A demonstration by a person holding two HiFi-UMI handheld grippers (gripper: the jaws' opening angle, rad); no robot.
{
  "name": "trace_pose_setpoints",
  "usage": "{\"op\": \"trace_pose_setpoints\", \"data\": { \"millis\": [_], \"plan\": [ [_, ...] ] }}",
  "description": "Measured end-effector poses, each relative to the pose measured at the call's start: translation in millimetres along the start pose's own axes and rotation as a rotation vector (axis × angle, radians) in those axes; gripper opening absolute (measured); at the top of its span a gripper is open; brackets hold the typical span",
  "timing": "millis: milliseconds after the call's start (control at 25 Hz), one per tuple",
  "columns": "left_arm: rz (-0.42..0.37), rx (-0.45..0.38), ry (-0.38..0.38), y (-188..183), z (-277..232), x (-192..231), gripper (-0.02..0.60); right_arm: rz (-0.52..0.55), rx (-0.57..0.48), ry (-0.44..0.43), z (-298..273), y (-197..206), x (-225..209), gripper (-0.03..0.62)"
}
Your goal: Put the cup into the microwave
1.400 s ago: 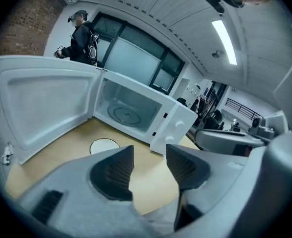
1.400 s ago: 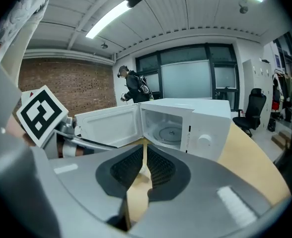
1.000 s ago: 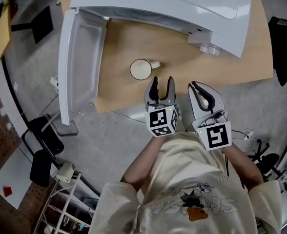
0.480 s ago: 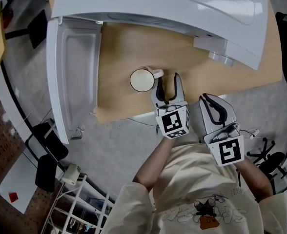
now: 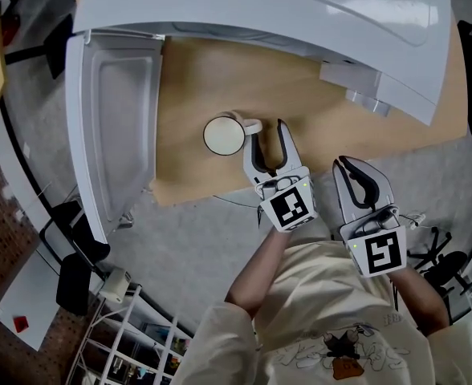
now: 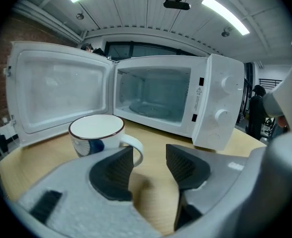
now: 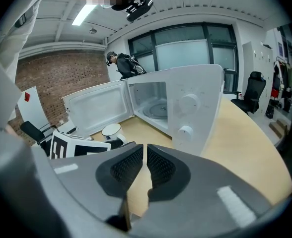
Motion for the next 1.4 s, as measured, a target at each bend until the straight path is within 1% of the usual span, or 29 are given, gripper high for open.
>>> {"op": "trace_pose_setpoints", "data": {
  "millis": [80,160,200,280,320,520,720,840,920,1160,1400],
  "plan": [
    [0.010,0.004,-0.023,2.2,-1.3,7.9,0.201,0.004,0.002,0.000,0.1,1.6,-2.1,0.032],
    [0.011,0.009,-0.063,2.4,-3.2,17.4,0.184,0.006,0.005,0.000,0.2,1.8,-3.3,0.032],
    [0.014,0.010,-0.092,1.1,-4.5,23.4,0.156,0.007,0.006,-0.001,0.1,1.5,-3.6,0.032],
    [0.028,0.003,-0.140,-3.9,-8.2,34.2,0.065,0.011,0.008,-0.001,-0.9,1.0,-4.1,0.032],
    [0.037,-0.002,-0.149,-6.3,-10.4,37.1,0.064,0.011,0.010,-0.001,-1.5,1.1,-4.3,0.032],
    [0.045,-0.031,-0.111,-14.6,-16.5,37.7,0.052,0.012,0.018,-0.002,-2.9,3.4,-1.9,0.032],
    [-0.006,-0.061,-0.079,-20.1,-15.1,38.0,0.046,0.008,0.020,-0.007,-5.8,4.6,3.0,0.032],
    [0.036,-0.099,-0.060,-28.0,-12.3,35.1,0.046,0.012,0.040,-0.011,-7.2,8.5,5.7,0.032],
    [0.040,-0.110,-0.054,-29.3,-9.4,33.1,0.048,0.014,0.041,-0.012,-7.6,9.2,7.3,0.032],
    [0.005,-0.123,-0.050,-32.6,-1.8,31.3,0.044,0.002,0.034,-0.011,-10.4,9.5,11.7,0.032],
    [-0.020,-0.144,-0.024,-50.3,2.8,26.4,0.048,0.002,0.023,-0.007,-11.3,6.0,13.4,0.032]
  ]
}}
Point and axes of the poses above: the fingertips, and each gripper's own axes: z backward along the fingers, x to its left, y out of its underside, the point moved 1 cm from there along z, backward along the fingers, and after that the axes turned 13 degrees about x, right-handed, at the moved point
